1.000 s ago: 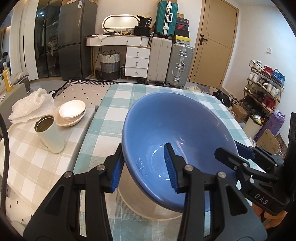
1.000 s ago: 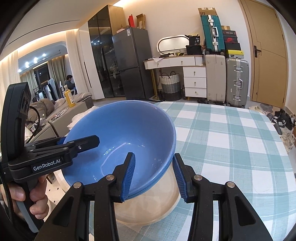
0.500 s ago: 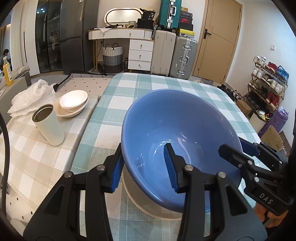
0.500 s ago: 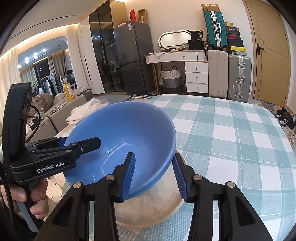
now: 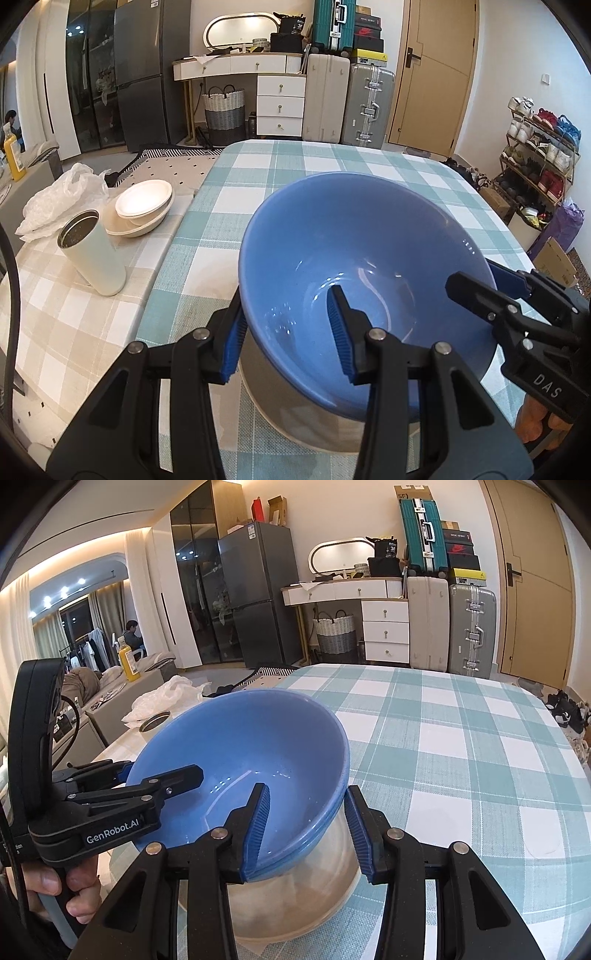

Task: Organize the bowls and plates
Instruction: 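Lower the nested bowls onto the cream plate stack and open both tools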

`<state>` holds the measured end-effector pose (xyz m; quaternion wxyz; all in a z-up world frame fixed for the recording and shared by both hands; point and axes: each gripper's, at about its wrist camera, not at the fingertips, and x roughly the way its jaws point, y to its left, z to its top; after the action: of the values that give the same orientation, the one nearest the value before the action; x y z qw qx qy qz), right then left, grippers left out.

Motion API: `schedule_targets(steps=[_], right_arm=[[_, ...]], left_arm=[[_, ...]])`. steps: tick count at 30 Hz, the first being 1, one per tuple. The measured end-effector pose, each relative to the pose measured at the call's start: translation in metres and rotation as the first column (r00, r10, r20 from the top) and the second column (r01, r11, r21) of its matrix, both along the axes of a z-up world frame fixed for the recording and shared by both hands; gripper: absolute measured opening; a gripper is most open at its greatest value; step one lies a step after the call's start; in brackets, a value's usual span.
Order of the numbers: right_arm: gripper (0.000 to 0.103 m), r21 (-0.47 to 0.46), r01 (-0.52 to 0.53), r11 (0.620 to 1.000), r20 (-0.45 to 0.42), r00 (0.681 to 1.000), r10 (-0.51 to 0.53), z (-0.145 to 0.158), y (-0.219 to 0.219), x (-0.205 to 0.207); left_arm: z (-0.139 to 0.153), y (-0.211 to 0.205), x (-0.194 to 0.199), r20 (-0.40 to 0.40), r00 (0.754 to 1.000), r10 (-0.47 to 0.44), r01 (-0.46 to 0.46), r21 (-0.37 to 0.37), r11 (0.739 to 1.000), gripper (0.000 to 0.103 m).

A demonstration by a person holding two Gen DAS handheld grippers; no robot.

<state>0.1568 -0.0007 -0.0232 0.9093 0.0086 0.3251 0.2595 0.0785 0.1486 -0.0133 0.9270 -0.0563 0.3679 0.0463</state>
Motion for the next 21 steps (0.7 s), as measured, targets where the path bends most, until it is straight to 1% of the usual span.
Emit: schedule_targets(steps=[11, 12, 14, 15, 16, 17, 18, 19, 20, 21], right_arm=[[0.043, -0.001, 0.000, 1.000, 0.001, 1.000, 0.000, 0.000, -0.001, 0.003], [0.044, 0.004, -0.002, 1.000, -0.001, 1.000, 0.002, 0.000, -0.001, 0.002], [0.051, 0.009, -0.016, 1.000, -0.003, 1.000, 0.016, 0.000, -0.001, 0.005], [0.058, 0.001, -0.019, 1.000, 0.007, 1.000, 0.019, 0.000, -0.001, 0.005], [0.070, -0.019, -0.020, 1.000, 0.028, 0.999, 0.020, 0.000, -0.001, 0.006], [0.073, -0.031, -0.019, 0.999, 0.048, 0.999, 0.020, 0.001, -0.001, 0.005], [0.079, -0.040, -0.015, 0.999, 0.069, 0.997, 0.018, 0.002, -0.003, 0.004], [0.085, -0.033, -0.013, 0.999, 0.076, 0.997, 0.015, 0.003, -0.007, 0.005], [0.087, -0.017, -0.012, 1.000, 0.071, 0.997, 0.014, 0.004, -0.011, 0.007], [0.090, 0.004, -0.012, 1.000, 0.064, 0.998, 0.012, 0.005, -0.015, 0.007]], left_arm=[[0.002, 0.000, 0.004, 0.001, 1.000, -0.001, 0.001, 0.016, 1.000, 0.039], [0.002, 0.000, 0.004, 0.002, 1.000, -0.003, 0.003, 0.019, 1.000, 0.039], [0.001, 0.000, 0.003, 0.002, 1.000, -0.008, 0.008, 0.023, 1.000, 0.040], [0.001, 0.001, 0.003, 0.001, 1.000, -0.008, 0.008, 0.021, 1.000, 0.041], [0.001, 0.001, 0.003, 0.001, 1.000, -0.010, 0.010, 0.015, 1.000, 0.044], [0.001, 0.003, 0.002, 0.005, 1.000, -0.021, 0.021, 0.002, 1.000, 0.046], [0.002, 0.004, 0.001, 0.008, 1.000, -0.028, 0.028, -0.003, 1.000, 0.050], [0.002, 0.005, -0.001, 0.011, 1.000, -0.029, 0.029, 0.000, 1.000, 0.057], [0.003, 0.005, -0.003, 0.017, 0.999, -0.031, 0.031, 0.006, 0.999, 0.062], [0.003, 0.005, -0.006, 0.021, 0.999, -0.033, 0.033, 0.010, 0.999, 0.074]])
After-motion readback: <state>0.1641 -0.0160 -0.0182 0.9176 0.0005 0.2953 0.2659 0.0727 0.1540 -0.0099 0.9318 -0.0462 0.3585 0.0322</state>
